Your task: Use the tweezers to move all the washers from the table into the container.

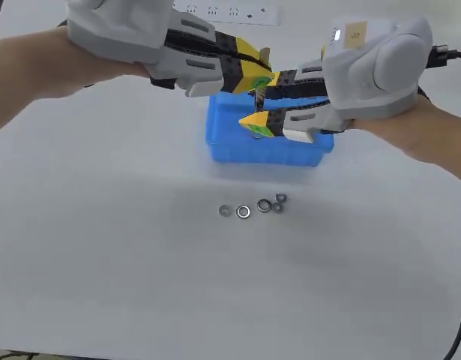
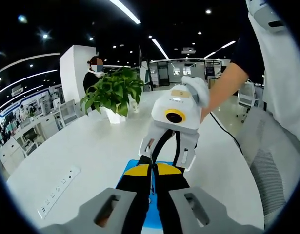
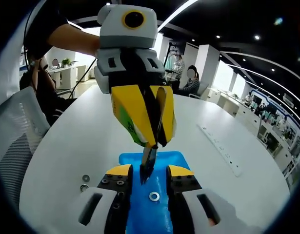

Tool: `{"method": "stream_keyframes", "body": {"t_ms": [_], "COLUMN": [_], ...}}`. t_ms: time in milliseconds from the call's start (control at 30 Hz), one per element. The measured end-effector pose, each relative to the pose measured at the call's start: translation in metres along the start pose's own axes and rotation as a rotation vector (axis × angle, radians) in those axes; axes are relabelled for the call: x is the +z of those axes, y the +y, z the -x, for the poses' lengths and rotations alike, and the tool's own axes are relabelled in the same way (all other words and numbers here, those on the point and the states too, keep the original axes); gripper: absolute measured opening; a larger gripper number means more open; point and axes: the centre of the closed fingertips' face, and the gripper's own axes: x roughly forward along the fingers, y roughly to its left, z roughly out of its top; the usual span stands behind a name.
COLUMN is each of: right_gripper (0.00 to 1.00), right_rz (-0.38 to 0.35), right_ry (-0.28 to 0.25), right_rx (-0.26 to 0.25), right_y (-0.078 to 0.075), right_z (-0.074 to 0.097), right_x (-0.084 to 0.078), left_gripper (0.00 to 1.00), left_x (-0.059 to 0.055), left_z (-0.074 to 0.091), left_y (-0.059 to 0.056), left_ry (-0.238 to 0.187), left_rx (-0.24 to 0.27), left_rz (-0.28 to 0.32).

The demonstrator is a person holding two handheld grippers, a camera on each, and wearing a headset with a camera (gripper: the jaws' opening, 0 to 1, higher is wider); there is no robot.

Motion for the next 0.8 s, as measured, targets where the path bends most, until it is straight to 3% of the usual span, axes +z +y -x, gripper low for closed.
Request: {"method": "stream_keyframes", "body": {"t_ms": [167, 233, 333, 533, 633, 800], "right_gripper": [0.35, 0.4, 0.48, 0.57, 0.63, 0.68], "right_rz": [-0.026, -0.02, -0.046, -0.089, -0.082, -0.101], "right_ry": [0.0, -0.035, -0.045, -0.03, -0.028, -0.027], "right_rx": [-0.01, -0.054, -0.072, -0.088, -0.115, -0.117], "right_y": [0.006, 0.007, 0.015, 0.035, 0.042, 0.056], "right_z": [0.011, 0.019, 0.028, 0.046, 0.053, 0.064], "right_x": [-0.005, -0.001, -0.002, -0.013, -0.015, -0.017], "left_gripper": [0.05, 0.05, 0.05, 0.05, 0.05, 0.05], "left_x": [0.002, 0.002, 0.003, 0.007, 0.004, 0.0], "left_z": [0.008, 0.011, 0.016, 0.024, 0.027, 0.03], "left_y": [0.001, -0.001, -0.005, -0.027, -0.038, -0.055], "left_ry": [0.002, 0.005, 0.004, 0.001, 0.0, -0.004], "left_rx": [0.002, 0.001, 0.006, 0.013, 0.014, 0.02], "left_rz": [-0.015, -0.019, -0.021, -0.021, -0.011, 0.01]}}
